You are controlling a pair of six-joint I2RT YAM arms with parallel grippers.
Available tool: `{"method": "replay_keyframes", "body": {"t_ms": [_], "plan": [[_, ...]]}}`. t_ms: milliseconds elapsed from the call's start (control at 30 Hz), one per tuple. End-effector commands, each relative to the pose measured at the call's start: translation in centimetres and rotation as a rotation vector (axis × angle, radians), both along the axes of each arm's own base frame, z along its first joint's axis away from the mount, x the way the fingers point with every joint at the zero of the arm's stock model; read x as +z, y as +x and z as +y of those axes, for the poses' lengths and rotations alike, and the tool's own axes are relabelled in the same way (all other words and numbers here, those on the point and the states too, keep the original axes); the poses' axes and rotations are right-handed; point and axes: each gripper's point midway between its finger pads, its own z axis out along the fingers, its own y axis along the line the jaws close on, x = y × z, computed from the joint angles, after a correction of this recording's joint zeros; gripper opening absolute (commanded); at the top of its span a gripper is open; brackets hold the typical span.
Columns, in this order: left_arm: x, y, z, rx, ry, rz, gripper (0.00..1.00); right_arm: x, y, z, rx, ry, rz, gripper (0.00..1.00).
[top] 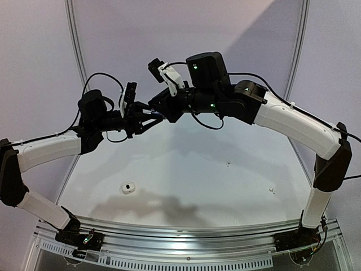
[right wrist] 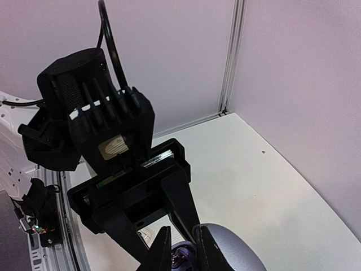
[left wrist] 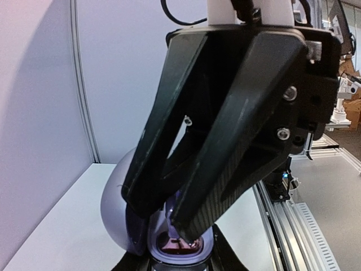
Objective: Insert the wireless bluetooth earbuds into the charging case
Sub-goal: Insert the left earbud into the left side groove of the charging case.
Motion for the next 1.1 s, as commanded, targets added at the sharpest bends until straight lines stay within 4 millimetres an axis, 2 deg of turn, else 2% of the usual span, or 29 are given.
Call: {"method": "replay_keyframes", "body": {"t_ms": [0, 167, 333, 600, 800, 1000, 1067], "plan": [[2.3, -2.5, 0.0, -0.081, -0.038, -0.121, 0.00, -1.7, 0.2, -0.3, 0.001, -0.039, 0.052, 0.17], [0.9, -2.6, -0.1, -0.099, 0.003, -0.095, 0.00, 0.1, -0.2, -0.3, 0.019, -0.004, 0.035, 0.19], [0.6, -2.9, -0.2, -0.119, 0.015, -0.078, 0.00, 1.4, -0.8, -0.2, 0.053, 0.023, 0.031, 0.21], [0.0, -3.2, -0.3, -0.152, 0.034, -0.077, 0.00, 2.6, -1.8, -1.3, 0.067, 0.021, 0.034, 0.26], [-0.5, -3.8, -0.3, -0.182, 0.043, -0.071, 0.00, 2.0, -3.6, -2.9, 0.118, -0.053, 0.093, 0.29], [-1.2, -4.8, -0.4, -0.220, 0.048, -0.057, 0.00, 5.6, -5.5, -3.8, 0.155, 0.042, 0.083, 0.29], [-1.4, -5.2, -0.5, -0.228, 0.050, -0.054, 0.00, 6.2, -6.0, -4.1, 0.164, 0.048, 0.073, 0.29]]}}
